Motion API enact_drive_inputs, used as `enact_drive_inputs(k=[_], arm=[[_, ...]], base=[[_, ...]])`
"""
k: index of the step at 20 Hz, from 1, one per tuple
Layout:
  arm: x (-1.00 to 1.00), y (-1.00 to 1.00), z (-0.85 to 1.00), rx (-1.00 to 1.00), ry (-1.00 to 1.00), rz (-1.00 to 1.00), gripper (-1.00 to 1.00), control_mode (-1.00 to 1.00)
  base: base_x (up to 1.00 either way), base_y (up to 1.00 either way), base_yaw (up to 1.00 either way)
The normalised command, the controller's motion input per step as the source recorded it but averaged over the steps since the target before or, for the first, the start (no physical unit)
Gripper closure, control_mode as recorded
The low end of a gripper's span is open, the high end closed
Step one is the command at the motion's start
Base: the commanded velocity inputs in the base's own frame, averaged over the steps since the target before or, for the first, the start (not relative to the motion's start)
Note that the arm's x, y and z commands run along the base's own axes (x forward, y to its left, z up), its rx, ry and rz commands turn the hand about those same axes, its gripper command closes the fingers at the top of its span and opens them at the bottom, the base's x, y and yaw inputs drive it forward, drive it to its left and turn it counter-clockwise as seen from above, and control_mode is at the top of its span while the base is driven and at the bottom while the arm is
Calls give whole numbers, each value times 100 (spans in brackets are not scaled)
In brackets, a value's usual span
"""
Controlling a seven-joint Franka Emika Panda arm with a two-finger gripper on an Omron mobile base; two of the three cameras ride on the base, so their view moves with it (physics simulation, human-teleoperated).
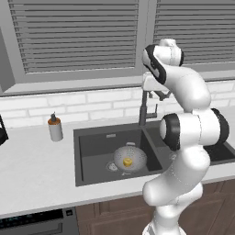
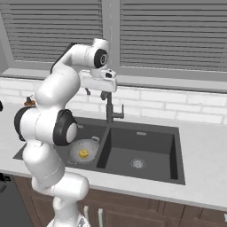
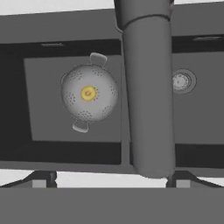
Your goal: Put the colander in the sink, put the kiwi in the colander, and turn on the sink faucet and pour water over the colander.
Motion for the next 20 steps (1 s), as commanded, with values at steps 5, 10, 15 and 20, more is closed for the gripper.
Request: enact_drive_inputs(k=[5, 10, 15, 20], arm=[[-13, -5, 18, 0, -5, 5, -100, -100], [3, -3, -1, 0, -6, 7, -100, -100], [15, -2, -20, 0, -17, 18, -100, -100], [0, -11, -15, 0, -18, 15, -100, -100]], base=[[0, 0, 0], [0, 0, 0], [0, 0, 0], [0, 0, 0]])
